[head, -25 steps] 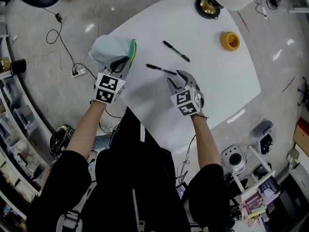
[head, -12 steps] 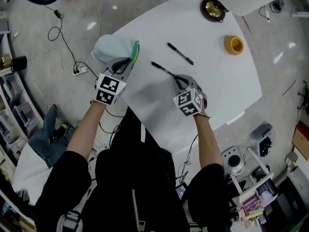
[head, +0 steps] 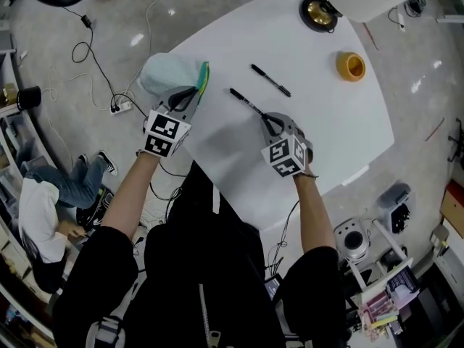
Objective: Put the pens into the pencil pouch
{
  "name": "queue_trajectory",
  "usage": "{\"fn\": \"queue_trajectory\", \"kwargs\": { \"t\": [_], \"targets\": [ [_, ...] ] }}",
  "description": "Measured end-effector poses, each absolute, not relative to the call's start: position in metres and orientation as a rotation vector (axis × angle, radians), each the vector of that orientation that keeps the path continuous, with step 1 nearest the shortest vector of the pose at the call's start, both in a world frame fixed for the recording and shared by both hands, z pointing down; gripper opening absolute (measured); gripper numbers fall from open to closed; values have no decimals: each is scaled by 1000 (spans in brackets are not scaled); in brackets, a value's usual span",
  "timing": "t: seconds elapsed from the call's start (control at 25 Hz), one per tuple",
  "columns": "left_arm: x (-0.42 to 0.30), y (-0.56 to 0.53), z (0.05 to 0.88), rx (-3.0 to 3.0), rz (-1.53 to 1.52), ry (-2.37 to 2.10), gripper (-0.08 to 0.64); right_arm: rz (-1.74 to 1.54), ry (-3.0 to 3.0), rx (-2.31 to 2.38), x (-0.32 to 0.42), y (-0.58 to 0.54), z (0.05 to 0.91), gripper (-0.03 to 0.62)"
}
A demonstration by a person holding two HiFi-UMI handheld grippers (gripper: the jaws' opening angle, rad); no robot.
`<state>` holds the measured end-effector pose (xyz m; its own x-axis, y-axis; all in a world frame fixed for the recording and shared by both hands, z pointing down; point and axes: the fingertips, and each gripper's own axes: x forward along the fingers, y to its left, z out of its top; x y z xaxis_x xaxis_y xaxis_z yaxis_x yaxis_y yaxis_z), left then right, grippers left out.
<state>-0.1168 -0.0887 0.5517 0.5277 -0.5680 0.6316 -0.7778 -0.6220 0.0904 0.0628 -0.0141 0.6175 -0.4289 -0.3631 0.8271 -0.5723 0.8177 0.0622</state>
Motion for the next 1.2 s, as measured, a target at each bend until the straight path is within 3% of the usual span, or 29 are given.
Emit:
{"fn": "queue_trajectory", "kwargs": {
  "t": [1.2],
  "targets": [
    [-104, -79, 553, 2479, 763, -956, 43, 292, -2157, 592, -46, -70, 595, 41]
  ]
}}
